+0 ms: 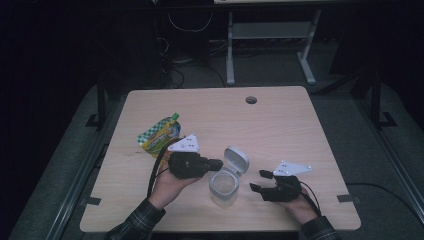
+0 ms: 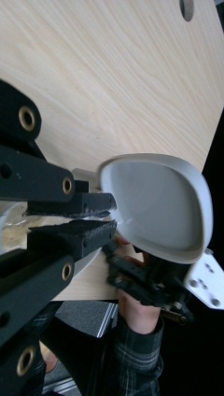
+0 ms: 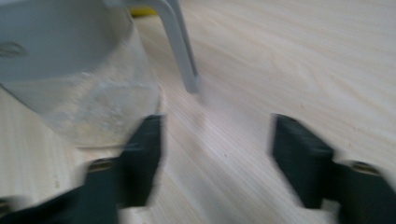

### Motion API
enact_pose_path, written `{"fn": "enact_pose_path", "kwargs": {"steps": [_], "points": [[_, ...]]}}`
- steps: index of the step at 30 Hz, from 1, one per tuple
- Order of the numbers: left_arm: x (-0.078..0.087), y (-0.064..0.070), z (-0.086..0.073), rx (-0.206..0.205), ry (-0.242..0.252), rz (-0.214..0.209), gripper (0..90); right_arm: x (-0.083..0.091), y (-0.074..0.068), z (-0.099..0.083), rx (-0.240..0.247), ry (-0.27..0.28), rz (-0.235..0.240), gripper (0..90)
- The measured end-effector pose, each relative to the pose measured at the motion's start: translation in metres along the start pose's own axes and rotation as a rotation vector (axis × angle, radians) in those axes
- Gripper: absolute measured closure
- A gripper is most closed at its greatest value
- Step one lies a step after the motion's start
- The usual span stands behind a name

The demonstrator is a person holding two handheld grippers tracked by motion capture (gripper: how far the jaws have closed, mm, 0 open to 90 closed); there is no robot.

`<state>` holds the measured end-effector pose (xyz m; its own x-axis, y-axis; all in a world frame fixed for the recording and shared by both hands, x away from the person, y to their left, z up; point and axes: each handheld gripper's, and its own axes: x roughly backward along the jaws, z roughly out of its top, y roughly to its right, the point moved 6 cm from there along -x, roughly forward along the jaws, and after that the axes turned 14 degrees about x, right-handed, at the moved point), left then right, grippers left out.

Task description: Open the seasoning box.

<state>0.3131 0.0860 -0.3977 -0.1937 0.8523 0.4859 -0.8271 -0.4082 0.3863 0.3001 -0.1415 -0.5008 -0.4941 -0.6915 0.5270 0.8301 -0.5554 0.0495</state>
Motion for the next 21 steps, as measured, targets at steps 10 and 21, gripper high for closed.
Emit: {"fn": "enact_pose_path", "kwargs": {"steps": [10, 21], "points": [[0.015, -0.001, -0.034, 0.014, -0.045, 0.026, 54.4, -0.011, -0.004, 0.018, 0.021, 0.036, 0.052, 58.0], [0.013, -0.003, -0.063, 0.001, -0.08, 0.045, 39.5, -0.028, -0.002, 0.032, 0.035, 0.05, 0.063, 62.5]]}}
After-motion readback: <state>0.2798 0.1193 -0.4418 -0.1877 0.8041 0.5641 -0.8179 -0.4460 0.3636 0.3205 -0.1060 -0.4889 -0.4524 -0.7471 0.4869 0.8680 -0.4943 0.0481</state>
